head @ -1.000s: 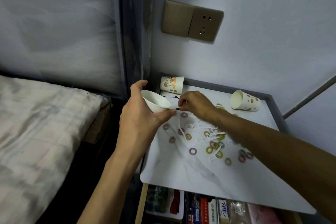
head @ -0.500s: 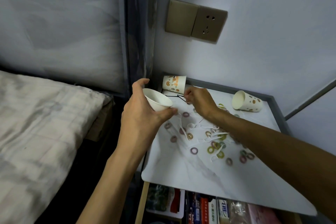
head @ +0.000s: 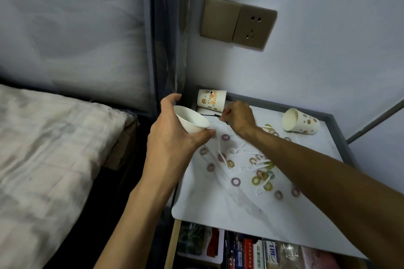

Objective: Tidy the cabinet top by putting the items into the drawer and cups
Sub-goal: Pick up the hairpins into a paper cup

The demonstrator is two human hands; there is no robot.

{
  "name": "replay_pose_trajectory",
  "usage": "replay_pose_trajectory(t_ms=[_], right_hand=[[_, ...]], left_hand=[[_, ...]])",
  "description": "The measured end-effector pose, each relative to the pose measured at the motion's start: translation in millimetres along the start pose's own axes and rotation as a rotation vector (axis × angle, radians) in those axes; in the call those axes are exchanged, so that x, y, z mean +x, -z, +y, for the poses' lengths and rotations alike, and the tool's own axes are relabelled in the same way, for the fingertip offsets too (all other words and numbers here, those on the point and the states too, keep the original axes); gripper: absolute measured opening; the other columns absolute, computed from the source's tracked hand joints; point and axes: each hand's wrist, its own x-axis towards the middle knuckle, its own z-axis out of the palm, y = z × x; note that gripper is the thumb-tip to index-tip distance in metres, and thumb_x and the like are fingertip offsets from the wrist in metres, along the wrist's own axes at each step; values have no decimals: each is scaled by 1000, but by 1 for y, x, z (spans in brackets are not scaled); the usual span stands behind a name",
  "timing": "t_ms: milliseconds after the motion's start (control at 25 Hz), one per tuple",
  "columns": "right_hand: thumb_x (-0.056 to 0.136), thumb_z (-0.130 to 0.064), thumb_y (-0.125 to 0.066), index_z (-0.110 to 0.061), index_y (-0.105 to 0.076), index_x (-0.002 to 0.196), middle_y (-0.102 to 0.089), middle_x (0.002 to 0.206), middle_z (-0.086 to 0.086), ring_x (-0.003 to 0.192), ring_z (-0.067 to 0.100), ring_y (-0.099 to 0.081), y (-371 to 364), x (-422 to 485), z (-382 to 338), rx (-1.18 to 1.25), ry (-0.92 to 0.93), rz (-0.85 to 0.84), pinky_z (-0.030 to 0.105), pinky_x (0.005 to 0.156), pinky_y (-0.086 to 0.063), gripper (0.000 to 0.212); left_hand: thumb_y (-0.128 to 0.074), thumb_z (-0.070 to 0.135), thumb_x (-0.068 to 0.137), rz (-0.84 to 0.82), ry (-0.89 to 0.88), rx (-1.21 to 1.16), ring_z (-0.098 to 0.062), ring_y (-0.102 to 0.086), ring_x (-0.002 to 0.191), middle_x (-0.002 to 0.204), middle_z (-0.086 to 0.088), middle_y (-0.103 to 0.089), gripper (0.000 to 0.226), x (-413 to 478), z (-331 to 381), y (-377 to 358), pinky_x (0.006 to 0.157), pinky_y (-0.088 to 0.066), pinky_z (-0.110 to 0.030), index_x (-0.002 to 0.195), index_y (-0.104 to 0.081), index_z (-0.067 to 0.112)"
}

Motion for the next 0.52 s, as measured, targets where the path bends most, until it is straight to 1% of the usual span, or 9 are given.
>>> replay_pose_trajectory(t_ms=[80, 160, 200, 280, 320, 400, 480, 520], right_hand=[[77, -21, -79, -14, -76, 77, -74, 83, 6, 79, 24, -68, -2, -2, -1, -36, -11, -6, 32, 72, -54, 8], [83, -18, -72, -12, -75, 85, -73, 89, 8, 84, 27, -67, -1, -7, -3, -167, 27, 1, 29, 69, -50, 7], [86, -14, -68, -10, -74, 90, -72, 93, 10, 87, 28, -67, 0, -10, -4, -255, 60, -2, 28, 69, -47, 8], [87, -4, -62, -7, -71, 100, -70, 101, 12, 94, 30, -65, 3, -19, -5, -419, 133, -19, 30, 72, -44, 16], [87, 0, -60, -6, -69, 103, -68, 104, 13, 97, 30, -63, 4, -22, -3, -459, 154, -28, 31, 73, -44, 19], [86, 3, -57, -5, -65, 106, -67, 106, 14, 98, 32, -62, 9, -26, 3, -441, 171, -24, 31, 73, -41, 22], [91, -4, -56, -10, -61, 102, -69, 100, 11, 90, 30, -62, 18, -28, 9, -331, 166, 0, 29, 68, -40, 14], [93, -9, -56, -14, -61, 98, -69, 94, 6, 85, 26, -63, 26, -28, 10, -241, 160, 9, 30, 66, -42, 9]], left_hand=[[-89, 33, 63, 2, -1, 3, -9, -51, 100, 109, 9, -53, 91, 0, 0, -1, 80, -40, -19, 139, -37, 29], [-89, 33, 64, 3, -3, 2, -9, -51, 100, 109, 9, -53, 92, -1, 1, -1, 80, -40, -19, 139, -37, 29], [-89, 32, 64, 0, -4, 2, -9, -51, 99, 109, 9, -53, 91, -2, 1, -1, 80, -39, -19, 139, -37, 29], [-89, 32, 64, 0, -2, 2, -9, -51, 99, 108, 9, -53, 91, -3, 1, 0, 79, -39, -19, 139, -37, 29], [-89, 33, 64, 2, -2, 2, -10, -51, 98, 108, 9, -54, 91, -3, 2, 0, 79, -39, -19, 139, -38, 29], [-89, 33, 63, 3, 2, 3, -10, -51, 99, 107, 9, -53, 91, -3, 2, 1, 80, -40, -21, 139, -38, 29], [-89, 34, 63, 4, 5, 4, -10, -51, 99, 107, 9, -52, 92, -3, 2, 1, 81, -41, -22, 139, -37, 29], [-89, 34, 63, 3, 5, 5, -11, -51, 99, 106, 9, -52, 92, -3, 2, 2, 82, -42, -23, 139, -37, 29]])
